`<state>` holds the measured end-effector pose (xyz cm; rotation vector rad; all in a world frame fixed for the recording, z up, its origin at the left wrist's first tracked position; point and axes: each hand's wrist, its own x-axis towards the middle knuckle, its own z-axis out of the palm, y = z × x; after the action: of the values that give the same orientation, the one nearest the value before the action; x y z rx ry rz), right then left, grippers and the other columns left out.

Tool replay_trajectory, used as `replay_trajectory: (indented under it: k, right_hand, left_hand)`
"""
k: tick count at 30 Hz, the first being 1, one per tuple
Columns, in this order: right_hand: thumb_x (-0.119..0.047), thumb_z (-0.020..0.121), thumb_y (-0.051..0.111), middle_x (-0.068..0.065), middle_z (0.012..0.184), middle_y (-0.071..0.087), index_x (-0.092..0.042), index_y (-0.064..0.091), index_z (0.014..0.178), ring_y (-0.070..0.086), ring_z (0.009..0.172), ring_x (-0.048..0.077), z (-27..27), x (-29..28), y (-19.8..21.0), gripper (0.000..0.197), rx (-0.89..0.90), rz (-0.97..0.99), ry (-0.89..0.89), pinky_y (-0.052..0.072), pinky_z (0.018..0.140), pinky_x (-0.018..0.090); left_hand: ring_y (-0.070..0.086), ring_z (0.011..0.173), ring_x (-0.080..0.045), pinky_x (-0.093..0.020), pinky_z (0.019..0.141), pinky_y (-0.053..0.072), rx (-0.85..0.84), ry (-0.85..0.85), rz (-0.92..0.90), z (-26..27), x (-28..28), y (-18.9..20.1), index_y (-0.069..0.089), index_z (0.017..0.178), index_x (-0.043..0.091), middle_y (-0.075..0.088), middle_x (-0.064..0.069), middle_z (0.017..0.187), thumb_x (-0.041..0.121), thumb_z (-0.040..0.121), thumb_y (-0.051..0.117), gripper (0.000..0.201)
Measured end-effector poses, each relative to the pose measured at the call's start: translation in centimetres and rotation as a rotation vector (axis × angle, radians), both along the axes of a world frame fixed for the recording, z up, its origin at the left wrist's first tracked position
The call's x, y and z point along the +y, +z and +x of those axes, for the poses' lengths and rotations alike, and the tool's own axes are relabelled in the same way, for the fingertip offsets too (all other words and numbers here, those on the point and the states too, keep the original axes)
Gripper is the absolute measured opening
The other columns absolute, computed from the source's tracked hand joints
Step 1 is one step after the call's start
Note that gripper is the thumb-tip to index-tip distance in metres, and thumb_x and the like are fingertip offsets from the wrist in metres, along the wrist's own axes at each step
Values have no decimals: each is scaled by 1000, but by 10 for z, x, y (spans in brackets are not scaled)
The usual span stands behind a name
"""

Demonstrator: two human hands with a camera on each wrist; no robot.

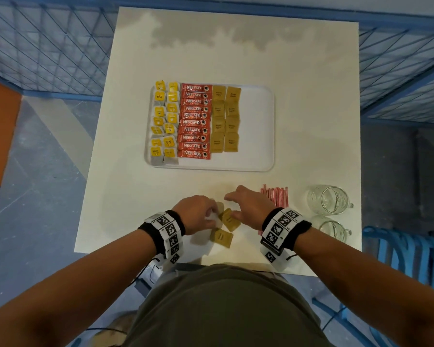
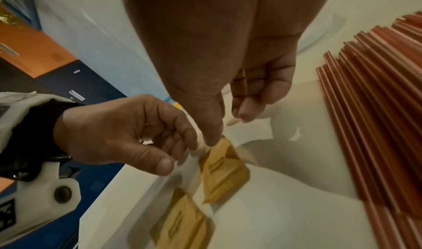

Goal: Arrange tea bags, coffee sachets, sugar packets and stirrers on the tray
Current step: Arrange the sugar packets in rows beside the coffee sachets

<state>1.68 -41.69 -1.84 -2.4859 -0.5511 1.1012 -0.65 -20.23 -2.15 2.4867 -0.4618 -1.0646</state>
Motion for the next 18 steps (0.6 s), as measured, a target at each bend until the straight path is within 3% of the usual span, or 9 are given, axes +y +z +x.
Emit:
replay_trajectory:
  k: [5, 9, 18]
  right_hand:
    - [-33, 94, 67, -1, 131, 49, -31, 51, 144, 62, 104, 26, -12, 0, -3, 52, 16, 0, 42, 51, 86, 38]
    - [-33, 93, 69, 0, 128, 49, -30, 52, 143, 60, 102, 24, -15, 0, -3, 52, -13, -1, 83, 52, 83, 37]
    - [-30, 95, 65, -2, 122, 50, -28, 60, 131, 56, 85, 20, -18, -4, -2, 36, -27, 22, 119, 50, 74, 31]
  left_hand:
    - [56, 86, -12, -31, 76, 49, 27, 13, 46, -23, -6, -1, 60, 121, 28, 59, 10, 100, 58, 82, 70, 50]
    - [60, 92, -14, -35, 83, 53, 8, 40, 65, -35, -12, -2, 59, 121, 28, 60, 8, 110, 59, 79, 72, 54]
    - [59, 88, -16, -24, 71, 41, -54, 63, 36, -45, -16, -7, 63, 114, 25, 57, 7, 105, 45, 88, 69, 33]
